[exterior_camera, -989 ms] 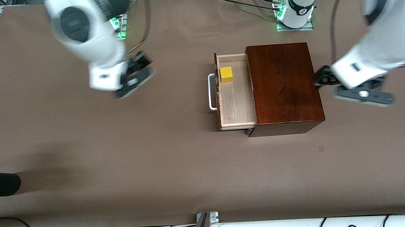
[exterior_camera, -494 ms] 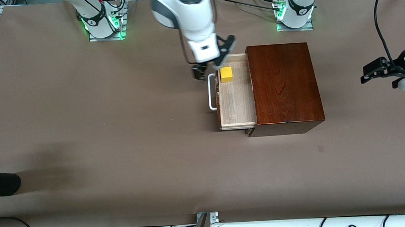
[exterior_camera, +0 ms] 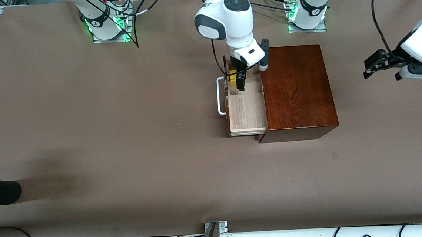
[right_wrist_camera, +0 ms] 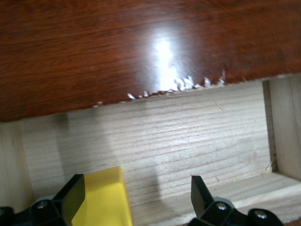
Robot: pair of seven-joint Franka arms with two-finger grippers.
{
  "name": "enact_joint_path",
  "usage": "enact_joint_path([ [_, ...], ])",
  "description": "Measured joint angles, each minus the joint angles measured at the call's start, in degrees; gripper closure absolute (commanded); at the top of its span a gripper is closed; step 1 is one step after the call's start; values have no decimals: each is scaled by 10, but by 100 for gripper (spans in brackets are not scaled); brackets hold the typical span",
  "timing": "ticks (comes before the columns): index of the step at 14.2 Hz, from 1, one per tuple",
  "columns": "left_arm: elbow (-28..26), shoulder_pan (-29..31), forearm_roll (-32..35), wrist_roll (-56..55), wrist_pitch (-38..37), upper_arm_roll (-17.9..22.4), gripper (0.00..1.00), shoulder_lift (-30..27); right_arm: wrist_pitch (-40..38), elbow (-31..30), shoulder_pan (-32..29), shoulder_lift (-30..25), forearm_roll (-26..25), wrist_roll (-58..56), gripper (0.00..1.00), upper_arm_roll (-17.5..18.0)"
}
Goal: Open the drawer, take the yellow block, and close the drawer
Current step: 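Move the right gripper over the drawer while the left gripper withdraws, then lower the right gripper onto the yellow cube and grasp it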
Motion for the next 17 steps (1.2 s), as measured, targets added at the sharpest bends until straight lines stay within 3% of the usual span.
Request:
enact_joint_path([
  [8, -3, -4, 0, -9, -6, -1, 0, 1, -86, 8, 4, 0, -1, -68, 0, 0],
  [15, 3, -9, 0, -13, -6, -22, 0, 1, -90, 8, 11, 21, -1, -68, 0, 2],
  [16, 3, -10, 0, -13, -6, -26, 0, 1, -90, 8, 12, 25, -1, -68, 6, 2],
  [17, 4, -10, 0, -13, -6, -29, 0, 1, -90, 8, 12, 27, -1, -68, 21, 2],
])
